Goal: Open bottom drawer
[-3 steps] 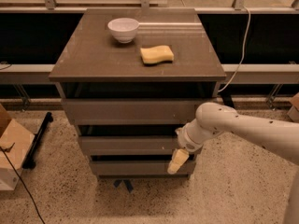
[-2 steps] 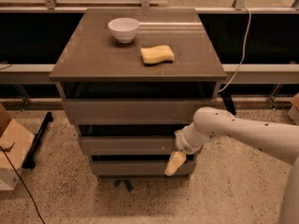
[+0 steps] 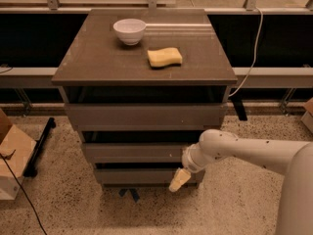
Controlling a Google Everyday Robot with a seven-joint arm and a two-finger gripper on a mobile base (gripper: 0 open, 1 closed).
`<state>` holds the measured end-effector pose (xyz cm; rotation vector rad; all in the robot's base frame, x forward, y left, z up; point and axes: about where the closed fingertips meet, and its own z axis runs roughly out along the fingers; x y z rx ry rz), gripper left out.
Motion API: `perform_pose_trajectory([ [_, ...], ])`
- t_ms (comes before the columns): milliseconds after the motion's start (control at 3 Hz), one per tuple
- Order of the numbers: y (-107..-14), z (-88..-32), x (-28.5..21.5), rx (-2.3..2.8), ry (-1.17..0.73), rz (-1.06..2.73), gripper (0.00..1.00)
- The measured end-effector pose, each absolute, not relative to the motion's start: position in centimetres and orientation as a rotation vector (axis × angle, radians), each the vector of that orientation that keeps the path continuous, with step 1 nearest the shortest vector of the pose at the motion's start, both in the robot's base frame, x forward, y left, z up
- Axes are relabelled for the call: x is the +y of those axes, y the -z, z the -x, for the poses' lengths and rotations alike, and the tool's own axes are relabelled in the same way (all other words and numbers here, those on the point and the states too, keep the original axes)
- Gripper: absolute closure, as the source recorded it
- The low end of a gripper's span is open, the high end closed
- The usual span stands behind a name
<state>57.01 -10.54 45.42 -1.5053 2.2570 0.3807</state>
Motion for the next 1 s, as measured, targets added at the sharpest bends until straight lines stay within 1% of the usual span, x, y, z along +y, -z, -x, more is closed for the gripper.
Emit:
perform_pose_trajectory([
  [1000, -37.9, -57.5, -9.8, 2.291, -0.493, 1.401, 0.0],
])
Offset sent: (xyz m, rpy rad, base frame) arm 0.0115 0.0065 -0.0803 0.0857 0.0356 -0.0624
